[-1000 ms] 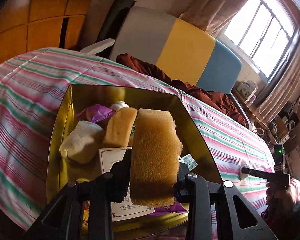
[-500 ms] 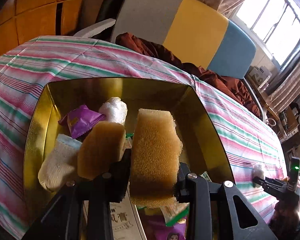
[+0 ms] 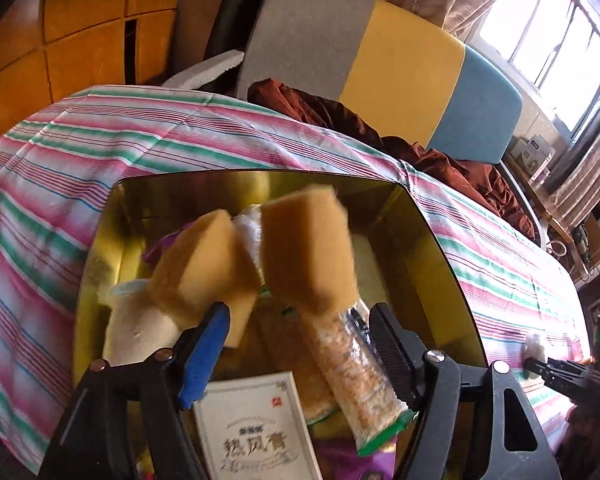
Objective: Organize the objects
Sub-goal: 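Release the sponge into the tray with the left gripper, then carry the plastic bag into the tray and open the right gripper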
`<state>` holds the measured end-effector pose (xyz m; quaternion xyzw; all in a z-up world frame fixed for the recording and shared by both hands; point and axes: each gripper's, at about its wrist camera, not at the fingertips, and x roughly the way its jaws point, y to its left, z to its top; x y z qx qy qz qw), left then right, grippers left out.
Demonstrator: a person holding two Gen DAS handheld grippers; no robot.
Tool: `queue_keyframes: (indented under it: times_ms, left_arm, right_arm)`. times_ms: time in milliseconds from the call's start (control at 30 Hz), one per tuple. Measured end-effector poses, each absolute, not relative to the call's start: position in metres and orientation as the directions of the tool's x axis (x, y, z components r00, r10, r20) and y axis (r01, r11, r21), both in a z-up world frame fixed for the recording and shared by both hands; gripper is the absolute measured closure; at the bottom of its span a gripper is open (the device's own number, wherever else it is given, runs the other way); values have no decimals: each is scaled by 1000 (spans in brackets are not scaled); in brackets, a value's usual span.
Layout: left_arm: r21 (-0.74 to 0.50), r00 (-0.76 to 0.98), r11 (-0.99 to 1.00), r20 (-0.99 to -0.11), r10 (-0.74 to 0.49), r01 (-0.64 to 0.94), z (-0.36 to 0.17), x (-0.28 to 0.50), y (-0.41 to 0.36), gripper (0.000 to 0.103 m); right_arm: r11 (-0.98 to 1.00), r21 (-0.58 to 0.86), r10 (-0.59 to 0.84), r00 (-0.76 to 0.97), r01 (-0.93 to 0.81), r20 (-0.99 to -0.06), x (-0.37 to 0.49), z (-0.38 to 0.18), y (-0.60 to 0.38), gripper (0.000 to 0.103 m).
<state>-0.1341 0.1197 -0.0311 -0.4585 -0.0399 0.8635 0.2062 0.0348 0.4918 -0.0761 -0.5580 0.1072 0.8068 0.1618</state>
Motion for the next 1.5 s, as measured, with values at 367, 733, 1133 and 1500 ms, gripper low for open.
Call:
queue_keyframes:
  times_ms: [367,733,1133,1500]
  left_arm:
    - [-263,-552,-916,-735,394,-303,-20,-80,84,30]
    - [-144,-645,-929,-683,342,-340,3,-45,77,27]
    - [-118,-679,-937,-660,321,-328,6,-32,53,22]
    - [-163,-685,-938,-647,336,-306,6,-30,35,17]
  right_arm:
    - [-922,-1,148,-350,-387,-925,35,-72,496,69]
    - [-953,34,104,-434,-300,-895,32,-53,463,69]
    - [-987,90,-7,-529,-132,-848,7,-19,373,69]
    - [-993,94,-120,-549,75,-827,-49,6,295,69]
